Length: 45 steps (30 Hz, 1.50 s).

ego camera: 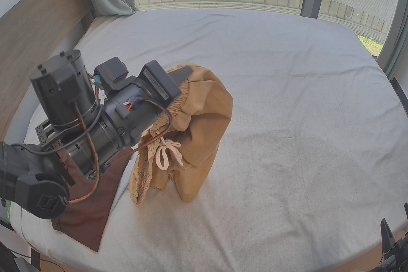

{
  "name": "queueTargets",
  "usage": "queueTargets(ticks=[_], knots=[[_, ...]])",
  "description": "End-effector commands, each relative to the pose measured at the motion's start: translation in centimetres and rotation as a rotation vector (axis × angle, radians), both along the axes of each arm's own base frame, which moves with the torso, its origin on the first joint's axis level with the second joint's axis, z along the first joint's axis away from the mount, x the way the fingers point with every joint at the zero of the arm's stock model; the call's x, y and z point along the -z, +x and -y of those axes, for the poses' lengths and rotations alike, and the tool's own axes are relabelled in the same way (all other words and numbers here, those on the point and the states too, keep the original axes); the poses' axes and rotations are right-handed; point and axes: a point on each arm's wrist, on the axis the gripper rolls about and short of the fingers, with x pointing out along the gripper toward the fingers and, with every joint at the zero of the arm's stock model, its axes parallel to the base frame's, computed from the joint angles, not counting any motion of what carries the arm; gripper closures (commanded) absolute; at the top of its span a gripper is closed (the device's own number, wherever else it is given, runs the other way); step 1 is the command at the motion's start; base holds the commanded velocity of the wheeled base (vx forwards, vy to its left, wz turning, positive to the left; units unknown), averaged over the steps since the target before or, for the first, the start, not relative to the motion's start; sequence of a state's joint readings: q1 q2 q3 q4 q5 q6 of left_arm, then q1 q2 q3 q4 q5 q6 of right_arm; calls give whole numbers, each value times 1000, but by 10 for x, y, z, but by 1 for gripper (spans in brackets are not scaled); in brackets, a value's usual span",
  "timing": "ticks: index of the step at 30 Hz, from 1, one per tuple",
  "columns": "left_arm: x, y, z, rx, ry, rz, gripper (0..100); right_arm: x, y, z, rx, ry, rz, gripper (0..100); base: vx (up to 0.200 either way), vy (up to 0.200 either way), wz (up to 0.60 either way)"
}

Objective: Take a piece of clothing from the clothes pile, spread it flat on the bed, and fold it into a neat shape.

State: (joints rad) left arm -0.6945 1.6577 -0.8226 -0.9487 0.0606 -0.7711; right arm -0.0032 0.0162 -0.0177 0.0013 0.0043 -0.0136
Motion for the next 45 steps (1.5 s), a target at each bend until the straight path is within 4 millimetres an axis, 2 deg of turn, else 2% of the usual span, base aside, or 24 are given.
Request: queueTargets(ticks=[1, 16, 21, 34, 39, 45], knots=[[3, 0, 17, 43, 4, -5, 100, 5, 1, 0, 0, 0, -8, 0, 0, 0, 0], [27, 14, 64, 163, -5, -84, 100, 5, 1, 0, 0, 0, -9, 0, 0, 0, 0], [37, 11, 78, 211, 12, -99, 100, 5, 1, 0, 0, 0, -8, 0, 0, 0, 0], [45, 3, 114, 363, 17, -94, 100, 5, 1, 0, 0, 0, -9, 0, 0, 0, 0], [32, 4, 128, 402, -54, -90, 100, 5, 1, 0, 0, 0, -9, 0, 0, 0, 0], [0, -7, 146, 464, -163, -52, 100, 5, 1, 0, 0, 0, -9, 0, 0, 0, 0]])
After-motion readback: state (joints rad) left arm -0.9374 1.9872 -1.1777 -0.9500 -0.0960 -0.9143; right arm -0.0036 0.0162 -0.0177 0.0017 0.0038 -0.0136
